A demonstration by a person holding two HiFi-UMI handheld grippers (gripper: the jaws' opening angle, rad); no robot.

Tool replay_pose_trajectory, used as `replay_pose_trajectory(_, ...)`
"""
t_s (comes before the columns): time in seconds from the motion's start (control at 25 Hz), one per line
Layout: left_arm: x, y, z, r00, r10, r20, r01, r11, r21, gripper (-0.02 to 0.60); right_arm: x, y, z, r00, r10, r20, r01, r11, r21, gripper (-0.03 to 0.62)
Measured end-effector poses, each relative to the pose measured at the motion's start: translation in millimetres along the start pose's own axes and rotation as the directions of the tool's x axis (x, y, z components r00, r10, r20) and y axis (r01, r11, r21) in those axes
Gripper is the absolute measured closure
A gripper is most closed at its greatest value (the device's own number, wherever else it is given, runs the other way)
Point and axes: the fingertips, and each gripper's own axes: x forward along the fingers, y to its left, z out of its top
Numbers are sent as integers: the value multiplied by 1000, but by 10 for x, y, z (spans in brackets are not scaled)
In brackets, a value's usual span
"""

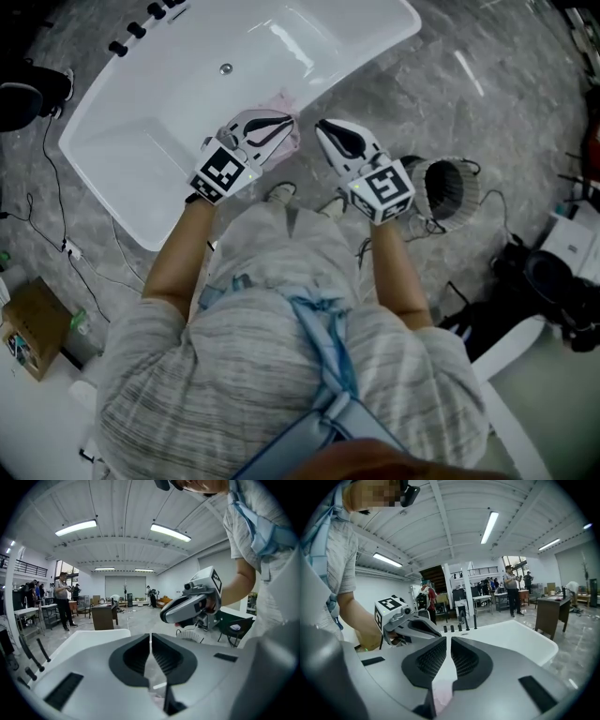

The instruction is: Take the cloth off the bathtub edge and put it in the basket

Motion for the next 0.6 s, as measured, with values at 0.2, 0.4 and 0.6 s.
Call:
replay_pose_trajectory(0.2,-56,59,-333,997,-13,-73,14,1000,12,578,203,67,-260,995,24,-96,-26,999,-19,577)
replay_pose_trajectory(0.4,-64,96,-575,992,-40,-123,41,999,11,577,381,117,-504,985,49,-164,-47,999,19,514)
replay_pose_trajectory(0.6,-6,103,-910,976,-89,-201,93,996,11,549,559,126,-894,960,59,-274,-62,998,0,430)
